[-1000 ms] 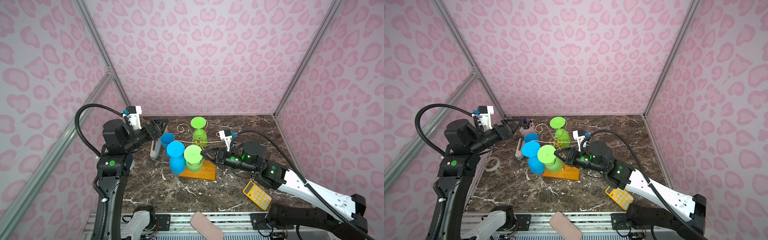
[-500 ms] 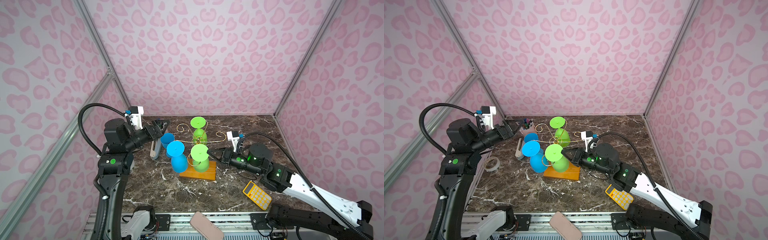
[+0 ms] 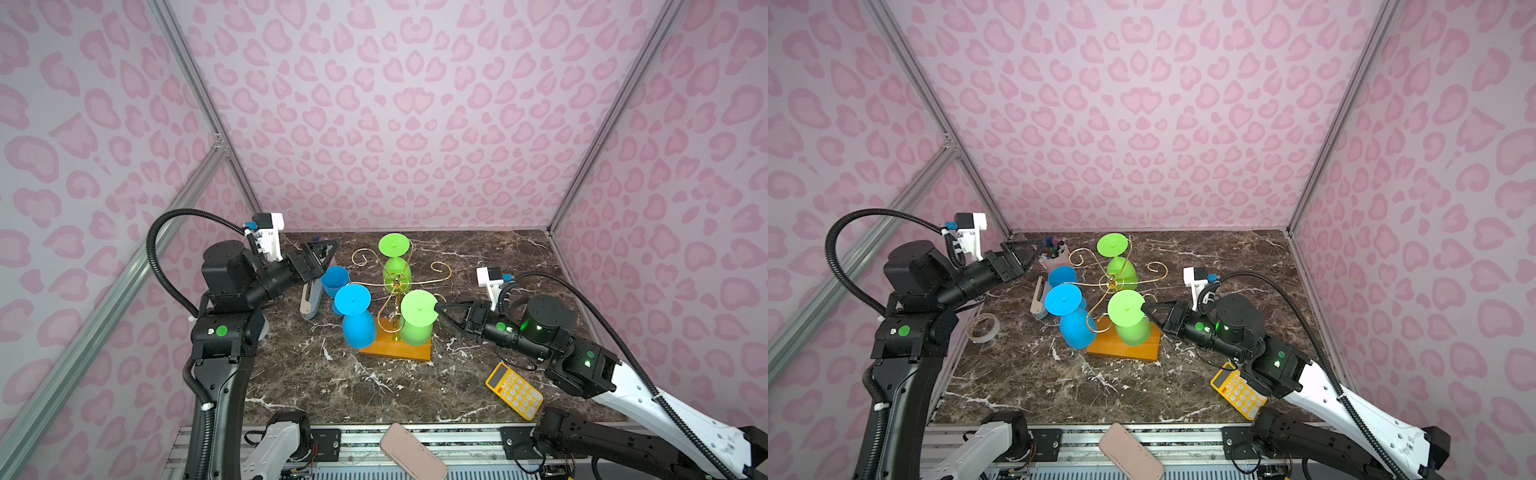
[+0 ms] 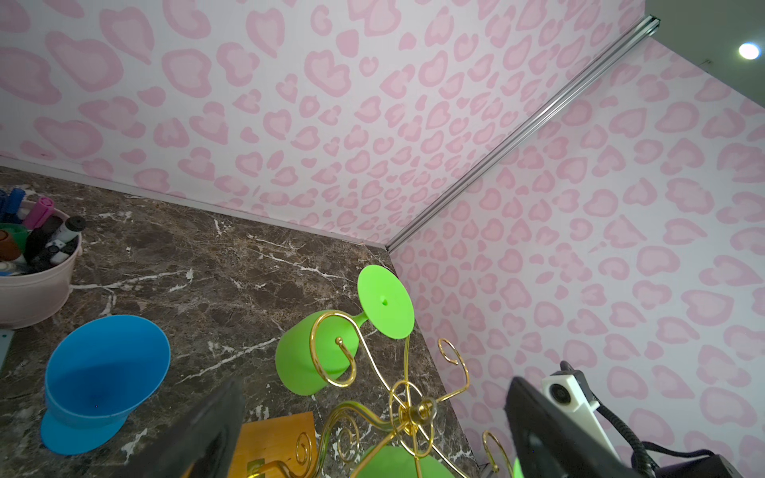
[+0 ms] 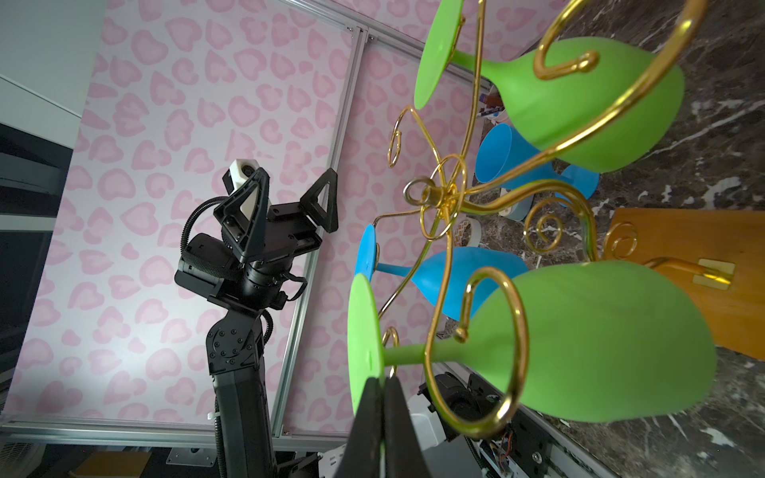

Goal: Take the wine glass off the wine glass rack
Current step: Pick up the wine glass from the wine glass rack.

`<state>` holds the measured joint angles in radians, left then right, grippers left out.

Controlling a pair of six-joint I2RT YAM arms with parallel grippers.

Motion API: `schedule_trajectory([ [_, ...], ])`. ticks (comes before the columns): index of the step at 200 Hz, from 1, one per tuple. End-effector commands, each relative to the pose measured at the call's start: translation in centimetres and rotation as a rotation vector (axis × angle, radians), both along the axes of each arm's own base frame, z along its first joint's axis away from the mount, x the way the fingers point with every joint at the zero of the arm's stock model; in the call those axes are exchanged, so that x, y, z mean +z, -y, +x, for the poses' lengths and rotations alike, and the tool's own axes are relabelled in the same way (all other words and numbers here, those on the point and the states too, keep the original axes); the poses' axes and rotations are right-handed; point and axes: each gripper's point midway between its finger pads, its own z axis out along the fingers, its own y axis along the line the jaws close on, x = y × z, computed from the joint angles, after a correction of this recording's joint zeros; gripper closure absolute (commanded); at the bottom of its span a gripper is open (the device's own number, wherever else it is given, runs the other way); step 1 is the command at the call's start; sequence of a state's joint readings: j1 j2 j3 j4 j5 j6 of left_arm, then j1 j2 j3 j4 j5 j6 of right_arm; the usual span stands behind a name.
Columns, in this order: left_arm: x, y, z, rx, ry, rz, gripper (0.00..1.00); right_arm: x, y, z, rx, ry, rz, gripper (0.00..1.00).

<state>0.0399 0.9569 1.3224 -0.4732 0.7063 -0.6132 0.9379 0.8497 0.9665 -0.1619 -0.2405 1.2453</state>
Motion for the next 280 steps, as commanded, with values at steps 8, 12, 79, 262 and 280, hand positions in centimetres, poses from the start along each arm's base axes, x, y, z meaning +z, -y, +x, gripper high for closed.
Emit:
schedule_trajectory([
  [8, 1.3, -0.1, -0.2, 0.008, 0.042, -0.006, 0.0, -0.9, 1.2, -0.6, -0.008, -0.004, -0.037, 1.0],
  [12, 1.3, -0.1, -0.3, 0.008, 0.043, -0.006, 0.0, -0.9, 1.3, -0.7, -0.009, -0.004, -0.04, 1.0],
  [79, 2.1, 0.1, -0.7, -0.005, 0.054, -0.03, 0.0, -0.9, 4.1, -1.2, -0.059, 0.011, -0.062, 1.0],
  [262, 13.1, 5.8, -6.7, -0.43, 0.146, -0.258, 0.24, 15.0, 7.9, 5.3, -0.199, 0.598, -0.259, 1.0],
  [280, 13.4, 7.3, -6.5, -0.501, 0.121, -0.268, 0.3, 16.4, 6.8, 5.8, -0.17, 0.664, -0.252, 1.0],
])
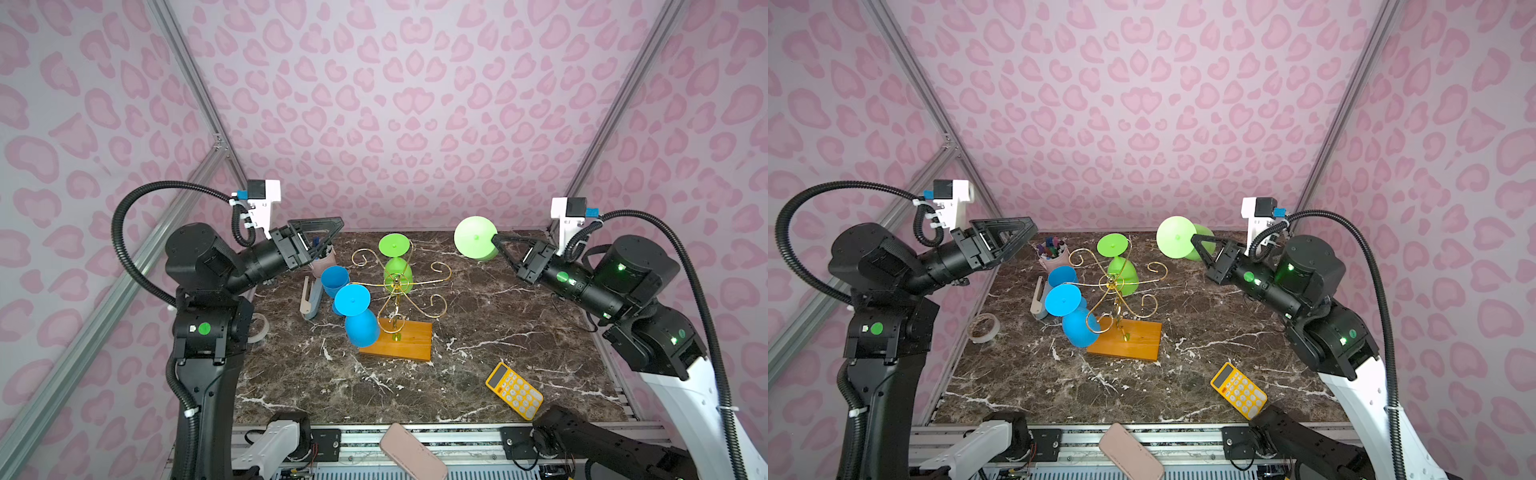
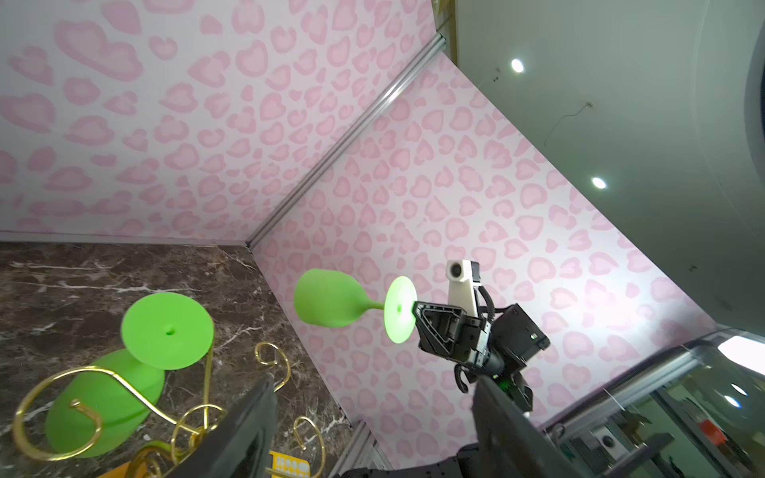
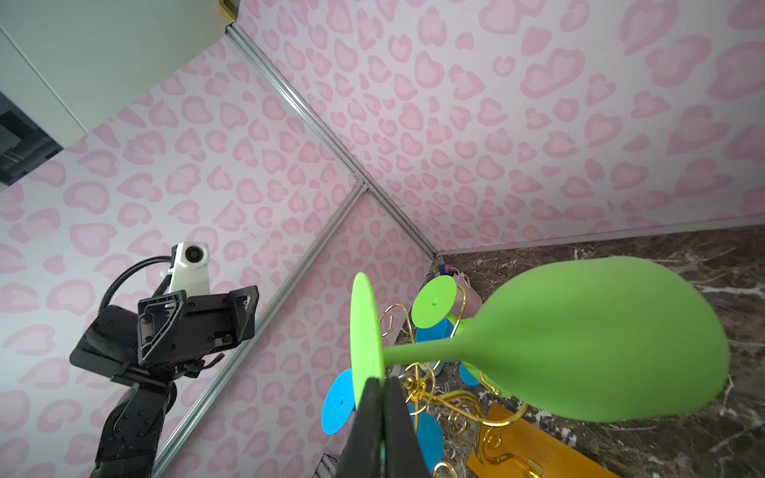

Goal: Take the wine glass off the wine glass rack
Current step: Pick up the wine glass from the wine glass rack.

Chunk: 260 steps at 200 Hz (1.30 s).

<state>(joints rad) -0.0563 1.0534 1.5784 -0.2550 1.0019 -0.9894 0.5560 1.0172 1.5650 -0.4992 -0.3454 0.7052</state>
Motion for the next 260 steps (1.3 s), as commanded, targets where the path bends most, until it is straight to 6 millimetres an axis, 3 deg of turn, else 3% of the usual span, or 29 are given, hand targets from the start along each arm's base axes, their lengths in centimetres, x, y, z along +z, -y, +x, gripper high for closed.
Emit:
schedule_trajectory([
  [1, 1.9, 1.6, -1.2, -0.113, 0.044, -0.021, 0.3, 2.4, -1.5, -0.2, 0.076, 0.153, -0.04, 1.0],
  [25, 1.2, 2.9, 0.0, -0.163, 0.003, -0.019, 0.39, 3.9, -2.4, 0.4, 0.087, 0.221, -0.061, 1.0],
  [59, 0.4, 4.6, 1.2, -0.206, -0.027, -0.013, 0.42, 4.7, -4.4, 1.0, 0.141, 0.248, -0.093, 1.0],
  [99, -0.7, 6.7, 2.5, -0.24, -0.039, 0.001, 0.4, 4.4, -7.5, 1.0, 0.217, 0.24, -0.108, 1.0],
  [145, -0.5, 9.1, 2.2, -0.322, 0.005, 0.019, 0.42, 4.0, -10.0, 1.3, 0.284, 0.219, -0.106, 1.0],
  [185, -1.0, 9.6, 2.3, -0.34, 0.01, 0.031, 0.43, 3.9, -10.9, 1.6, 0.298, 0.218, -0.096, 1.0],
  [260, -1.6, 10.2, 2.4, -0.381, 0.021, 0.043, 0.58, 3.3, -11.9, 2.8, 0.293, 0.189, -0.077, 1.0],
])
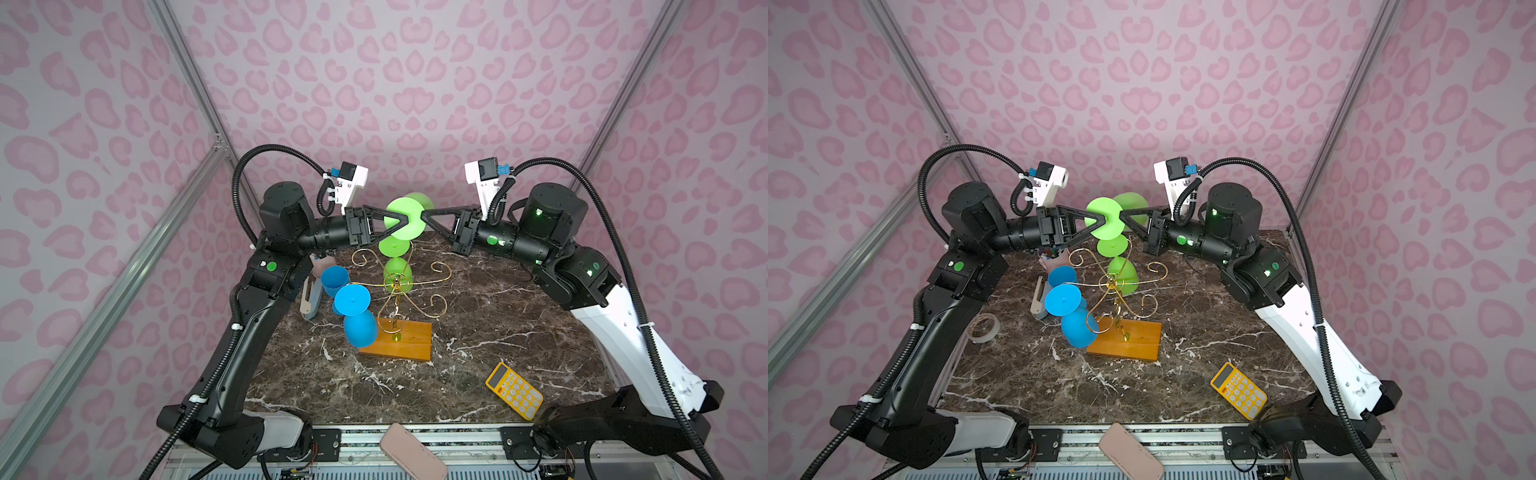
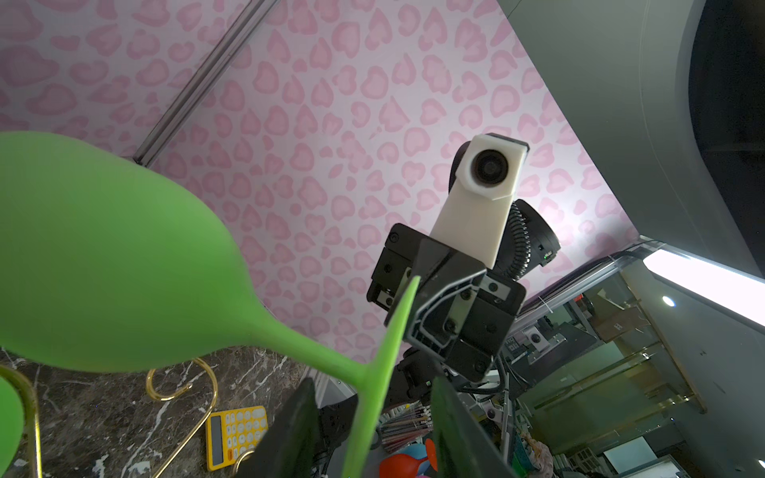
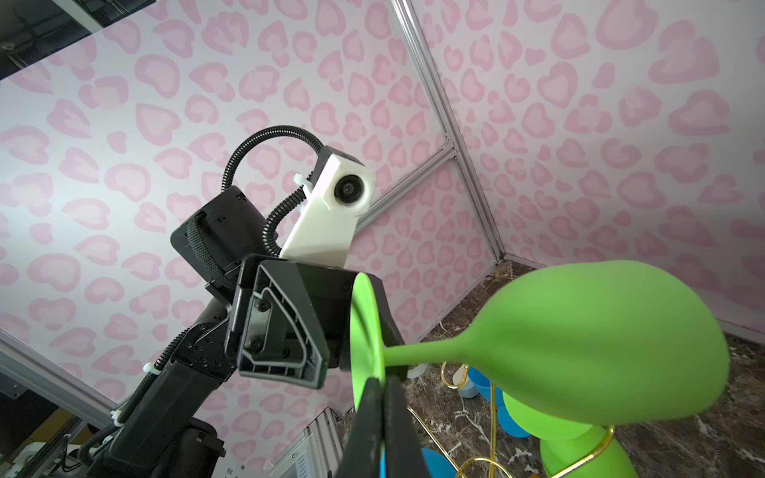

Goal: Take the wine glass off the wine glass rack
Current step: Pick up the wine glass from the wine glass rack.

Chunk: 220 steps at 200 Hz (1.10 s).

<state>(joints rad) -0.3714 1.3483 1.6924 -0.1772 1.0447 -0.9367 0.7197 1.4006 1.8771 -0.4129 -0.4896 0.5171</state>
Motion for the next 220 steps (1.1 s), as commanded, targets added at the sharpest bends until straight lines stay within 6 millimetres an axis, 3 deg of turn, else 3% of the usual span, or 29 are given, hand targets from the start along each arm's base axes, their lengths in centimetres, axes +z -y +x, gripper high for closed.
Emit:
schedule_trajectory([
  [1, 0.8, 0.1, -0.5, -0.03, 0.068, -0.014, 0.58, 0.6, -0.1, 0.5, -0.015, 0.02, 0.025, 1.0],
  [43, 0.9, 0.2, -0.4, -0.041, 0.068, -0.018, 0.63, -0.4, -0.7, 1.6, -0.033, -0.005, 0.012, 1.0],
  [113, 1.2, 0.4, -0.6, -0.067, 0.074, -0.026, 0.84, -0.5, -0.6, 2.1, -0.039, -0.003, 0.026, 1.0],
  [121, 1.4, 0.3, -0.7, -0.07, 0.079, -0.028, 0.88, -0.5, -0.4, 2.2, -0.037, -0.006, 0.036, 0.96],
  [145, 2.0, -0.2, -0.6, -0.065, 0.086, -0.037, 0.96, 0.0, 1.1, 2.5, -0.043, -0.012, 0.091, 0.8],
  [168, 3.0, -0.9, -0.7, -0.063, 0.095, -0.061, 0.96, 0.4, 3.4, 2.9, -0.082, 0.007, 0.133, 0.71],
  [220, 4.5, -1.2, -0.8, -0.094, 0.094, -0.11, 0.96, -1.0, 7.3, 4.3, -0.155, 0.034, 0.133, 0.64],
])
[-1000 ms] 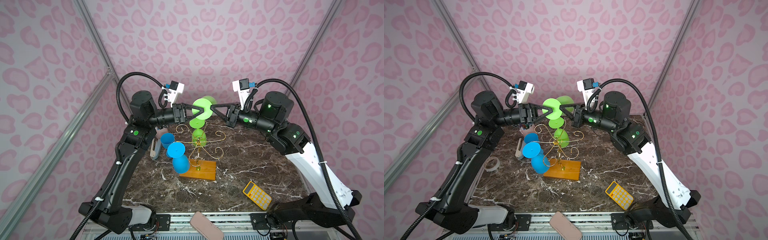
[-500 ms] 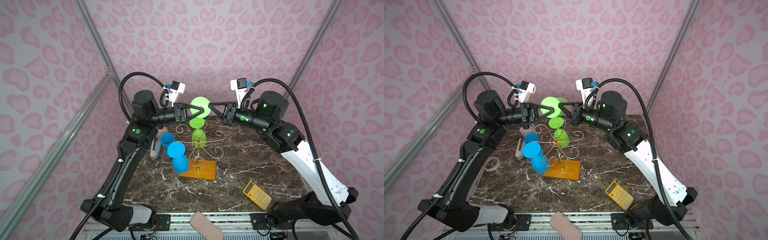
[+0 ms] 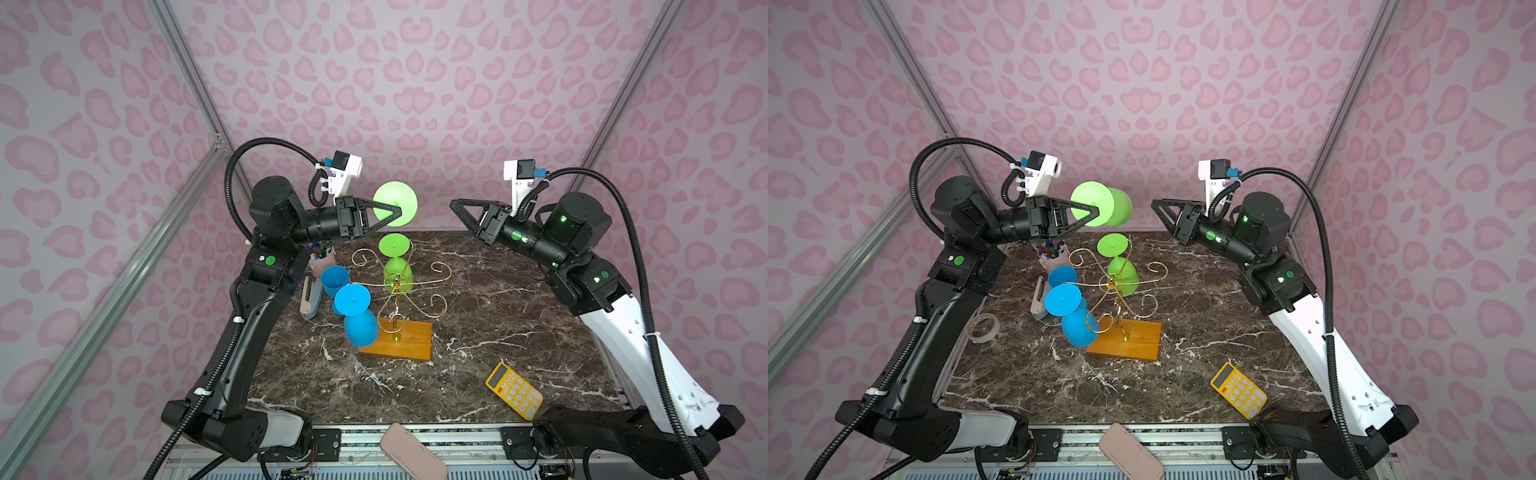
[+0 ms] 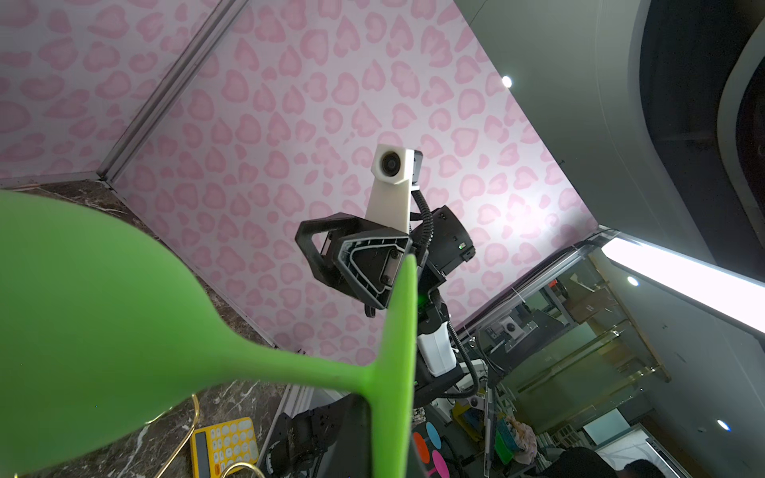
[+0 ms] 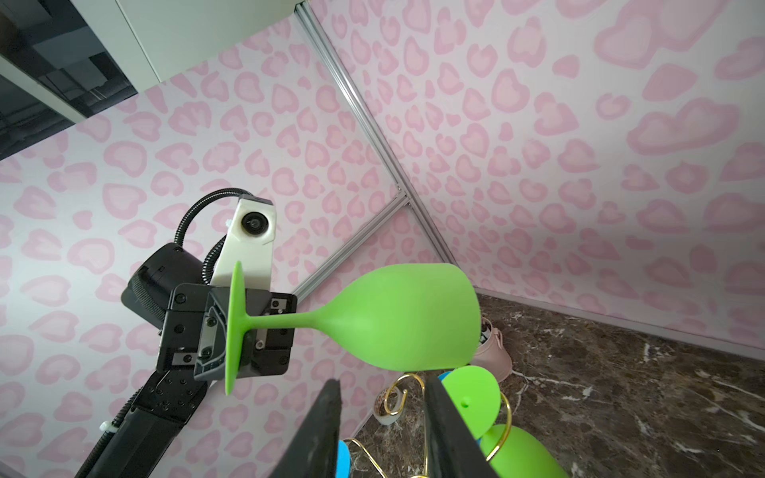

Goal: Take the wine glass off the wine glass rack
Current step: Pick up the wine glass from the wine glass rack.

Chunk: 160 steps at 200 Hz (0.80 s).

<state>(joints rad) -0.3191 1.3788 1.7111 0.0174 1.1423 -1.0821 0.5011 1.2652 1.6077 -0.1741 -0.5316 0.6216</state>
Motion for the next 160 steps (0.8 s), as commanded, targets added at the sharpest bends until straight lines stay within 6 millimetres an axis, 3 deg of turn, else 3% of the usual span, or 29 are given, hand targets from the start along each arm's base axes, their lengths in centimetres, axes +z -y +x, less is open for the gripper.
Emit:
schedule_trajectory([
  [1, 2.1, -0.2, -0.9, -0.039, 0.059, -0.048, 0.96, 0.1, 0.7, 0.1, 0.014, 0.038, 0.017, 0.64],
  [26, 3.3, -0.3, -1.1, -0.055, 0.078, -0.079, 0.96, -0.3, 1.9, 0.6, 0.013, 0.068, 0.027, 0.62],
  [30, 3.4, -0.3, -1.2, -0.058, 0.08, -0.082, 0.96, -1.5, 1.9, 1.0, 0.018, 0.051, 0.02, 0.62],
  [51, 4.2, -0.3, -1.3, -0.084, 0.077, -0.117, 0.96, -2.2, 2.4, 1.3, 0.019, 0.073, 0.008, 0.59],
  [93, 4.5, 0.0, 0.1, -0.09, 0.021, -0.157, 0.96, -4.2, 3.1, 2.1, -0.056, 0.163, -0.18, 0.47],
  [134, 3.8, 0.3, 2.7, -0.06, -0.065, -0.184, 0.96, -5.1, 3.0, 2.3, -0.117, 0.32, -0.373, 0.03],
  [160, 3.7, 0.3, 3.4, -0.055, -0.091, -0.196, 0.96, -6.3, 1.0, 1.1, -0.113, 0.468, -0.572, 0.01],
])
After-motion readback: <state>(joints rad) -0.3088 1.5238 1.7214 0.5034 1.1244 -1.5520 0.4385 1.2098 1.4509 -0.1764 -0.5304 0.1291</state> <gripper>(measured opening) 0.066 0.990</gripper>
